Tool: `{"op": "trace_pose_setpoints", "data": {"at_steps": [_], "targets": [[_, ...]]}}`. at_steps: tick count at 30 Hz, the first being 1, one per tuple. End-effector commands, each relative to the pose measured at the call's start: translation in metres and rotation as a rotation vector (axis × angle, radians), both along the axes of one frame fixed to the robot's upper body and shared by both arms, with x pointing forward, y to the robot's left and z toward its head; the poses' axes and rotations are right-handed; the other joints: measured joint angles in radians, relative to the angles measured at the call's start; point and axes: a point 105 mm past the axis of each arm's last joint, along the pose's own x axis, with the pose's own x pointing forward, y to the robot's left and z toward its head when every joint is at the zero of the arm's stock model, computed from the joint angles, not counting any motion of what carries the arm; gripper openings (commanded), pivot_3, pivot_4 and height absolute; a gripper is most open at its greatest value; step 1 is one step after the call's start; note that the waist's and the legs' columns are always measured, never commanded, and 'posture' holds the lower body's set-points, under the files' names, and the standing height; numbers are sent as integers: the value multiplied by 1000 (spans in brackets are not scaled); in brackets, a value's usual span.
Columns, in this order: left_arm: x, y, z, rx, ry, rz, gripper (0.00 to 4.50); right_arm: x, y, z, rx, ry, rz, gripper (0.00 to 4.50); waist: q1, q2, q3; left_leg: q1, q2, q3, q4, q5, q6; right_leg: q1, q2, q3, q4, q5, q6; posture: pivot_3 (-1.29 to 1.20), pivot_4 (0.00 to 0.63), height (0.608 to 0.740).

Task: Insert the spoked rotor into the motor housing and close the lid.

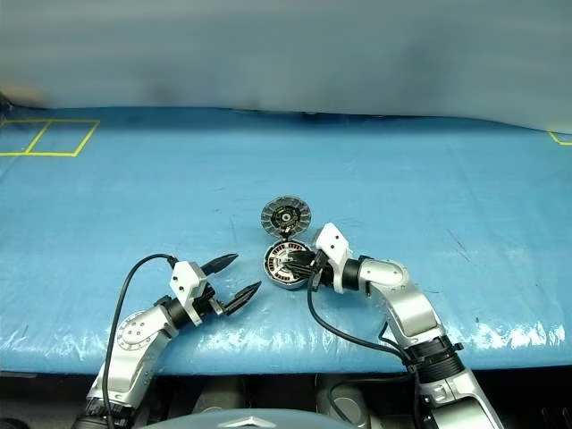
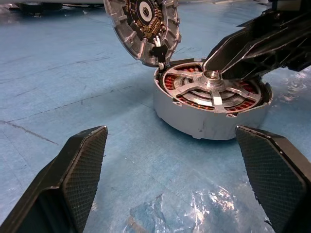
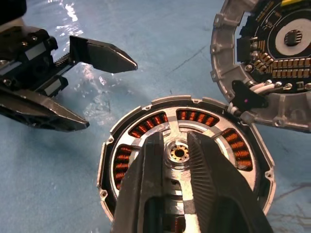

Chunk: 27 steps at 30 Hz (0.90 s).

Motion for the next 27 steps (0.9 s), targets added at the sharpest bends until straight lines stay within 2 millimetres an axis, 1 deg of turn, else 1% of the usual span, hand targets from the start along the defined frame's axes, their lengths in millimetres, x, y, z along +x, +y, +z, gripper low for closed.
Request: {"op": "trace_pose_setpoints", "data": {"at_steps": [1, 3, 6, 11, 15, 17, 20, 23, 25, 27], "targets": [[0, 1, 13, -2, -62, 5, 4500, -3, -4, -20, -110, 17, 4, 25, 0, 0, 0, 1, 0, 0, 0, 0, 0, 0, 0, 0, 0, 0, 0, 0, 150, 740], [-1, 2, 12, -2, -61, 9, 4500, -6, -6, -31, -156, 38, 10, 25, -2, 0, -1, 2, 0, 0, 0, 0, 0, 1, 0, 0, 0, 0, -1, 0, 150, 740], [-2, 1, 12, -4, -60, 10, 4500, -9, -7, -32, -155, 32, 17, 25, -1, -2, -3, 4, 0, 0, 0, 0, 0, 3, 0, 0, 0, -1, -1, 0, 150, 740], [-2, 0, 11, -3, -59, 7, 4500, -4, -4, -17, -86, -40, 0, 25, -1, -3, -3, 5, 0, 0, 0, 0, 0, 4, 0, 0, 0, -1, -1, 0, 150, 740], [-1, 1, 12, -1, -60, 4, 4500, 3, -4, 12, 65, -74, -49, 25, -2, -2, -3, 4, 0, 0, 0, 0, 0, 3, 0, 0, 1, -1, -1, 0, 150, 740], [0, 1, 12, 0, -62, 4, 4500, 8, -12, 26, 115, -96, -92, 25, -1, -2, -2, 2, 0, 0, 0, 0, 0, 1, 0, 0, 1, -1, -1, 0, 150, 740], [0, 2, 12, 1, -63, 6, 4500, 16, -30, 36, 105, -126, -152, 25, 0, -2, -2, 0, 0, 0, 0, 0, 0, 0, 0, 0, 0, 0, -1, 0, 150, 740], [0, 2, 12, 1, -64, 7, 4500, 30, -54, 37, 9, -170, -250, 25, 1, -2, -2, 0, 0, 0, 0, 0, 0, 0, 0, 0, 0, 0, -1, 0, 150, 740], [0, 2, 11, 2, -65, 8, 4500, 44, -70, 33, -100, -209, -336, 25, -1, -2, -2, 0, 0, 0, 0, 0, 0, 0, 0, 0, 0, 0, -1, 0, 150, 740], [0, 2, 11, 2, -66, 10, 4500, 57, -77, 30, -173, -226, -395, 25, -4, -2, -2, 0, 0, 1, 0, 0, 0, -1, 0, 0, 0, 0, -1, 0, 150, 740]]}}
